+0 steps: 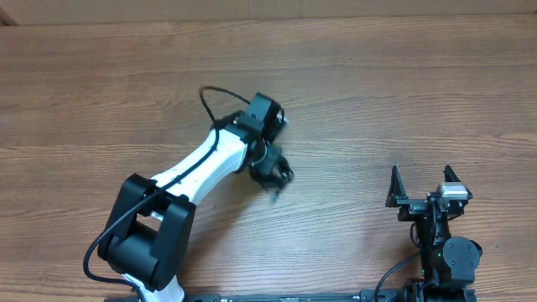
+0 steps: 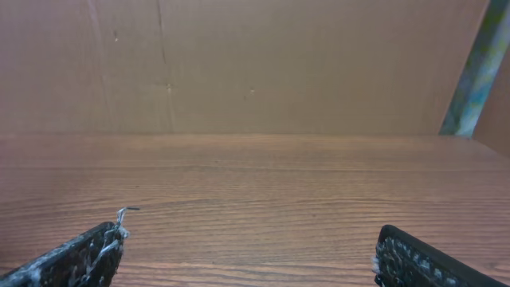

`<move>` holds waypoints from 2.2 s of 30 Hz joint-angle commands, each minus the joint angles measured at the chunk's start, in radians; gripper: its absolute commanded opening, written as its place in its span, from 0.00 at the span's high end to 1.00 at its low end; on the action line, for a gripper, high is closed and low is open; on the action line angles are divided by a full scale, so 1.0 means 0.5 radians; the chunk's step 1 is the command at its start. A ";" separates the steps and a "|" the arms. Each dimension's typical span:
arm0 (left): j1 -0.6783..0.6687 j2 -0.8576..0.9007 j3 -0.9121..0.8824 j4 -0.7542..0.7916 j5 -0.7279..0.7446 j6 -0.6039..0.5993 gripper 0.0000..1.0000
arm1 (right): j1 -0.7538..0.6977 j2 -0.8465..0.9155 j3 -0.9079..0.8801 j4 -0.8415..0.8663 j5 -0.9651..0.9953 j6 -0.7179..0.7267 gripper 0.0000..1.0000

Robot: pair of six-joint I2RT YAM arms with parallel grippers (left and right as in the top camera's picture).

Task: Untangle cables
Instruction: 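Move the left gripper over the coiled black cable and descend, then grasp the black cable coil with the left gripper and lift it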

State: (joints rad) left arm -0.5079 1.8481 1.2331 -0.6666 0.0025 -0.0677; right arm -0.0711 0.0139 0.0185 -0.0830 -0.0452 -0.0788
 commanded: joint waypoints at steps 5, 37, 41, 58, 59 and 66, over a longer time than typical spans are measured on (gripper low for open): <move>0.009 0.005 0.346 -0.208 -0.145 -0.898 0.74 | 0.009 -0.020 -0.021 0.008 -0.002 -0.002 0.00; 0.449 0.159 0.535 0.000 0.458 1.642 0.13 | 0.009 -0.020 -0.021 0.008 -0.002 -0.002 0.00; 0.446 0.274 0.535 0.172 0.461 1.843 0.30 | 0.009 -0.020 -0.021 0.008 -0.002 -0.002 0.00; 0.446 0.431 0.553 -0.021 0.410 2.186 0.36 | 0.009 -0.020 -0.021 0.008 -0.002 -0.002 0.00; 0.446 0.431 0.553 -0.031 0.410 2.186 0.36 | 0.009 -0.020 -0.021 0.008 -0.002 -0.002 0.00; 0.423 0.433 0.552 -0.181 0.689 2.187 0.39 | 0.009 -0.020 -0.021 0.008 -0.002 -0.002 0.00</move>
State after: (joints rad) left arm -0.2882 2.0735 1.4933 -0.7219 0.2470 1.0027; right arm -0.0711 0.0139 0.0185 -0.0826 -0.0456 -0.0788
